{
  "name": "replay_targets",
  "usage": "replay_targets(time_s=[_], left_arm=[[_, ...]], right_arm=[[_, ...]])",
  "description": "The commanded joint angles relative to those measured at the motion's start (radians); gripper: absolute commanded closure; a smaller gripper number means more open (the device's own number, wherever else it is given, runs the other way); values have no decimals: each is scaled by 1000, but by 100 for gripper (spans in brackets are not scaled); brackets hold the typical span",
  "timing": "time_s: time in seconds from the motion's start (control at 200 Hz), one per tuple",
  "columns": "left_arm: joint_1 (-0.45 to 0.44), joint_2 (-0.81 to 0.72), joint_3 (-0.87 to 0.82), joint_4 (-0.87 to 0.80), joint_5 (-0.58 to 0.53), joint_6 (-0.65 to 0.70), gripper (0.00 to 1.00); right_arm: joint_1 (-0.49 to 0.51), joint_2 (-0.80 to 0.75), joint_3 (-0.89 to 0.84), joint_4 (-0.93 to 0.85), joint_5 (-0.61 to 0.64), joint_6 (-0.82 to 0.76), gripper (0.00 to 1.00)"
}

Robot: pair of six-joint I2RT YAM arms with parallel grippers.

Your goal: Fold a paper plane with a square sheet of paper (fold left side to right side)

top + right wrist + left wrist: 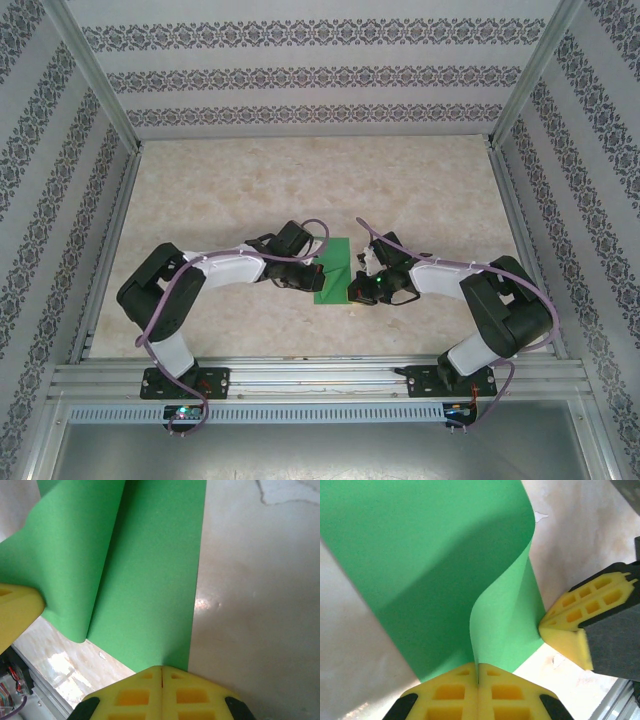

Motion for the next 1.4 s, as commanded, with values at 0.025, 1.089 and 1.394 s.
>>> replay_targets(time_s=[0.025,1.089,1.394], left_arm=[[24,23,27,7,22,44,100],[39,100,121,-164,-36,134,100],[40,124,154,-188,-50,145,100]], right_arm=[[-14,29,4,-49,13,-26,100],[-25,43,-2,-55,11,-36,100],[-25,43,-7,-55,13,-36,100]])
